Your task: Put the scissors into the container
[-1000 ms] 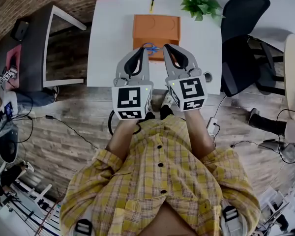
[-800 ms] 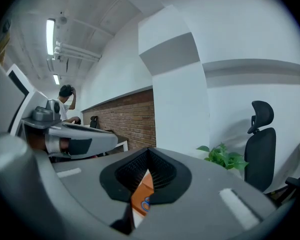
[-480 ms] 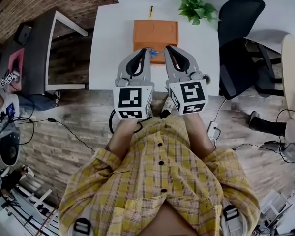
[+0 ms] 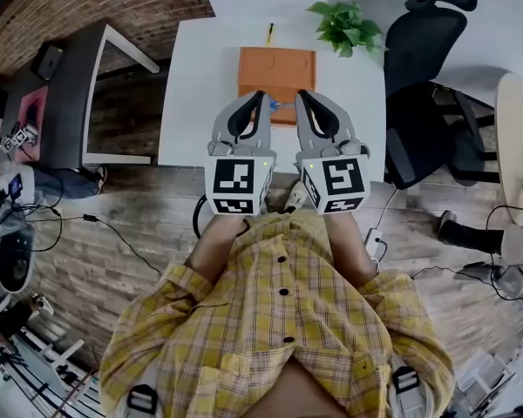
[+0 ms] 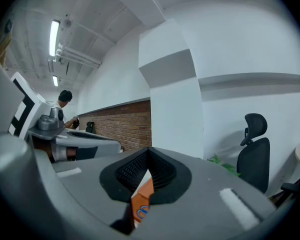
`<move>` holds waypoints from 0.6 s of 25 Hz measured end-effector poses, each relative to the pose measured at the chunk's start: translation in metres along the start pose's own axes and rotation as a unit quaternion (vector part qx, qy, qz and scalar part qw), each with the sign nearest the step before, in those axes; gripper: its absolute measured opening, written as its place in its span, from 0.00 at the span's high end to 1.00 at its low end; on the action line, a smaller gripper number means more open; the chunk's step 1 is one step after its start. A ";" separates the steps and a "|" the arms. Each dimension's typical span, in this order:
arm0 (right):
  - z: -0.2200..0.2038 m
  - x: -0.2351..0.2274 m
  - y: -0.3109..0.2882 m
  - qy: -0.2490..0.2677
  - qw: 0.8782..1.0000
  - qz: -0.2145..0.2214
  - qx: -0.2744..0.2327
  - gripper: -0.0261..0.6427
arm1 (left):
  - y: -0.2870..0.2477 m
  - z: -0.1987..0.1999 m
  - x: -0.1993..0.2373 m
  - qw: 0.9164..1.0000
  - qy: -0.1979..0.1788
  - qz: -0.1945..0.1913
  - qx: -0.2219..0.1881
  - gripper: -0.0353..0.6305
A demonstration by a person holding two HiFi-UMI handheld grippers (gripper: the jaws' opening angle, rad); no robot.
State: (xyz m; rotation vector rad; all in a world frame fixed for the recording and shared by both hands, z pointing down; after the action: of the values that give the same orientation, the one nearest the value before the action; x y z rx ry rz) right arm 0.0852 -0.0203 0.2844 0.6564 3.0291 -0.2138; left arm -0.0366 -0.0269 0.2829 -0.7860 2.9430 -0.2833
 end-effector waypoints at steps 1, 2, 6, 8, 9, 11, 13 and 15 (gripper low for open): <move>0.000 -0.001 0.000 0.000 1.000 -0.001 0.000 0.95 | -0.001 0.000 0.000 1.000 -0.002 -0.001 -0.001 0.94; 0.000 -0.002 0.000 -0.001 1.000 -0.001 0.000 0.95 | -0.002 0.000 0.000 1.000 -0.004 -0.001 0.000 0.94; 0.001 -0.004 -0.003 -0.003 1.000 0.002 0.000 0.95 | -0.004 0.001 0.000 1.000 -0.006 0.001 0.001 0.94; 0.002 -0.005 -0.002 -0.002 1.000 0.003 -0.002 0.95 | -0.004 0.002 -0.001 1.000 -0.005 0.001 0.000 0.94; 0.003 -0.005 -0.002 -0.001 1.000 0.002 -0.003 0.95 | -0.005 0.003 -0.001 1.000 -0.005 0.000 -0.002 0.94; 0.003 -0.005 -0.003 -0.001 1.000 0.003 -0.003 0.95 | -0.004 0.003 -0.001 1.000 -0.006 0.000 -0.003 0.94; 0.003 -0.004 -0.003 -0.001 1.000 0.004 -0.003 0.95 | -0.003 0.004 -0.001 1.000 -0.006 0.001 -0.003 0.94; 0.005 -0.004 -0.003 -0.001 1.000 0.004 -0.005 0.95 | -0.004 0.005 -0.001 1.000 -0.008 0.001 -0.003 0.94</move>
State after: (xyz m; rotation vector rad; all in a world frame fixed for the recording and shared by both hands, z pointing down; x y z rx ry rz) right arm 0.0873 -0.0257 0.2804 0.6680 3.0232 -0.1999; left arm -0.0335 -0.0309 0.2791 -0.7813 2.9317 -0.2679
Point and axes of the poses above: the fingertips, and each gripper's own axes: y backward along the fingers, x to its left, z out of its top, the point moved 7 cm from there along y, backward along the fingers, and after that the axes turned 2 degrees about -y, right-handed, at the moved point
